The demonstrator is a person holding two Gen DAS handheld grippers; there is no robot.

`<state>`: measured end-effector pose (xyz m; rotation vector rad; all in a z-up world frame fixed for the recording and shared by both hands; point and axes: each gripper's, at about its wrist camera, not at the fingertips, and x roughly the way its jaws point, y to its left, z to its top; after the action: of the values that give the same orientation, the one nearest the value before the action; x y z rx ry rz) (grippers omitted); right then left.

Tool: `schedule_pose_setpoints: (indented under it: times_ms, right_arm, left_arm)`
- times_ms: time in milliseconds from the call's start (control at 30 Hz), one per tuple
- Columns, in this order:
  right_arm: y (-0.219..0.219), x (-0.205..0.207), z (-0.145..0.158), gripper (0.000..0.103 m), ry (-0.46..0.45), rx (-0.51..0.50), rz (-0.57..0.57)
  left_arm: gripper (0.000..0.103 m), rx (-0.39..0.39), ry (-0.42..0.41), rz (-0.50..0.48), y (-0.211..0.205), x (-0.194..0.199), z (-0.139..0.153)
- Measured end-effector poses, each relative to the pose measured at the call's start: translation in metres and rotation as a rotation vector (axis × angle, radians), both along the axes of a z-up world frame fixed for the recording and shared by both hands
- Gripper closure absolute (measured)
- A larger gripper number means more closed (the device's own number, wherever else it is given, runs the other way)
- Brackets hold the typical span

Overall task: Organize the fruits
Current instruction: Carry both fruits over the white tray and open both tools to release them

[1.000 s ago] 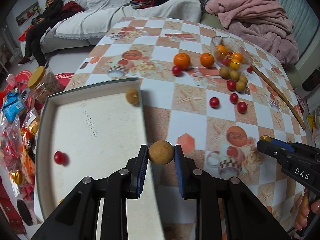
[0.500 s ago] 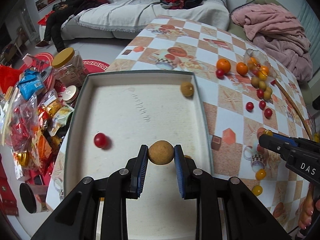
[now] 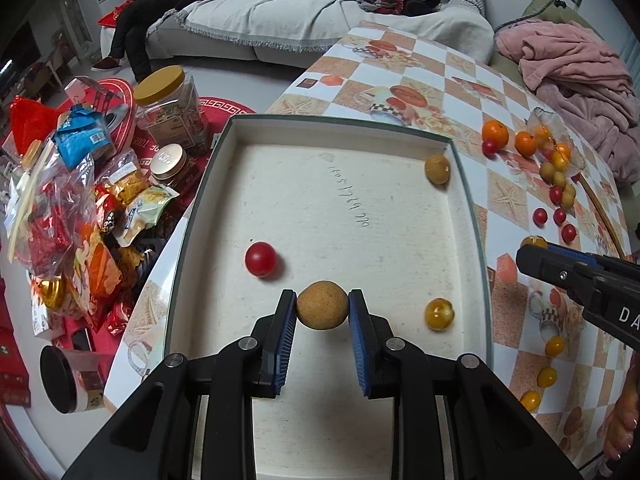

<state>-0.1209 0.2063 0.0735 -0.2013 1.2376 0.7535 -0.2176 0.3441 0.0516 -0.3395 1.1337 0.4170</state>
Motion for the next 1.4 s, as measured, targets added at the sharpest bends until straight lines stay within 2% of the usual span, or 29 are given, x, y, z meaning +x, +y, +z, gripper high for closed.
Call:
schedule_pose_setpoints:
  times_ms: [567,1067,1300,1333,1367,1400]
  right_arm:
    - [0.063,0.007,-0.023,0.08,0.038,-0.01,0.072]
    - [0.077,0.014,-0.051,0.079,0.054,-0.077,0.09]
    - [0.081,0.013,-0.053,0.078,0.051,-0.073,0.101]
    - [0.081,0.014,-0.053,0.076,0.056,-0.069,0.1]
    - [0.081,0.015,-0.053,0.073,0.066,-0.06,0.102]
    - [0.081,0.015,-0.053,0.071,0.074,-0.053,0.106]
  left_arm:
    - [0.075,-0.005,0.051,0.008,0.009,0.001,-0.026]
    - [0.075,0.021,0.074,0.014,0.009,0.0,-0.034]
    - [0.074,0.021,0.08,0.004,0.009,0.0,-0.034]
    - [0.069,0.023,0.082,0.001,0.009,0.0,-0.034]
    - [0.046,0.028,0.085,-0.002,0.008,-0.001,-0.034]
    - [0.036,0.036,0.081,0.0,0.008,-0.001,-0.033]
